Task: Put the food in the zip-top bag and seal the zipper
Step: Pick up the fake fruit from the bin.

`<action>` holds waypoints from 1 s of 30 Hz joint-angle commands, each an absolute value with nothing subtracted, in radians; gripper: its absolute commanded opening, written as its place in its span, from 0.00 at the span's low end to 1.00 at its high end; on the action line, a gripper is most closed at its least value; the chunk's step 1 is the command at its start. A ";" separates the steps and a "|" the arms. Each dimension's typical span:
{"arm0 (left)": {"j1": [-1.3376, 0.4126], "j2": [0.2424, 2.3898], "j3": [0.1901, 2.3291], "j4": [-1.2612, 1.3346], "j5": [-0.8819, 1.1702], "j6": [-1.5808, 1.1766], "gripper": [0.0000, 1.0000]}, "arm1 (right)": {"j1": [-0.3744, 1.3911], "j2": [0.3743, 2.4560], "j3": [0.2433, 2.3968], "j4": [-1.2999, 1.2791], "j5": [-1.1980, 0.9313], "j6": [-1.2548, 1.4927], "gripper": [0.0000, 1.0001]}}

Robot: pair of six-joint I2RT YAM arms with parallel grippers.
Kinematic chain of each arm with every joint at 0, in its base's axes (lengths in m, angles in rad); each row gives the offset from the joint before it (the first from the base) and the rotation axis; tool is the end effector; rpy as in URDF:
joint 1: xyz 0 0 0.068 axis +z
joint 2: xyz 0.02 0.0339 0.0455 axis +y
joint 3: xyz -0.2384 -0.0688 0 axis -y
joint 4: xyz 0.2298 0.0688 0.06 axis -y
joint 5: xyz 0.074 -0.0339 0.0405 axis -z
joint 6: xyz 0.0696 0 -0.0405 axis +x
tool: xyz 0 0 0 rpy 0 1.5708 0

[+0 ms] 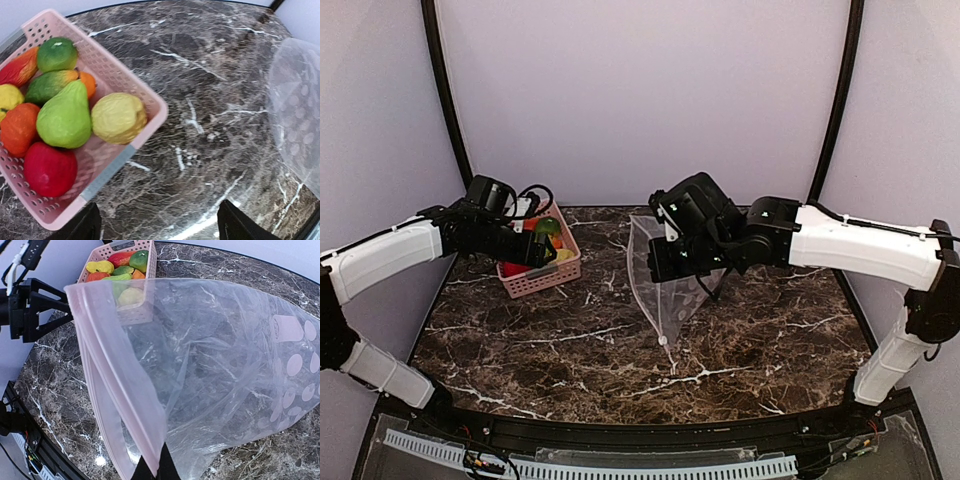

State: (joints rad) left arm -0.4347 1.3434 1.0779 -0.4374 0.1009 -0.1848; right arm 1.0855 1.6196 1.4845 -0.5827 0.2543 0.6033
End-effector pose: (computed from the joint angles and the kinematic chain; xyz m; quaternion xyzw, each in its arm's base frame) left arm 0.2810 -0.1382 0.2508 0.1340 0.8965 -0.1716 0.3860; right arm 0.1899 0.3226 0.2871 -0.1647 0.8895 0.2301 0.3588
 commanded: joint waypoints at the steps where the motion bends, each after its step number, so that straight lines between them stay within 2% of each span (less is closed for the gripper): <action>1: -0.341 1.402 1.090 -0.505 0.104 -0.131 0.77 | 1.080 1.628 1.489 -0.552 0.241 0.603 0.00; 8: -0.288 1.472 1.112 -0.477 -0.011 -0.126 0.75 | 1.077 1.635 1.490 -0.537 0.225 0.597 0.00; 16: -0.234 1.607 1.205 -0.514 -0.035 -0.110 0.67 | 1.074 1.646 1.489 -0.522 0.207 0.594 0.00; 25: -0.230 1.669 1.217 -0.513 -0.158 -0.070 0.68 | 1.073 1.646 1.483 -0.510 0.197 0.594 0.00; 30: -0.230 1.692 1.217 -0.509 -0.152 -0.066 0.71 | 1.073 1.646 1.480 -0.505 0.194 0.598 0.00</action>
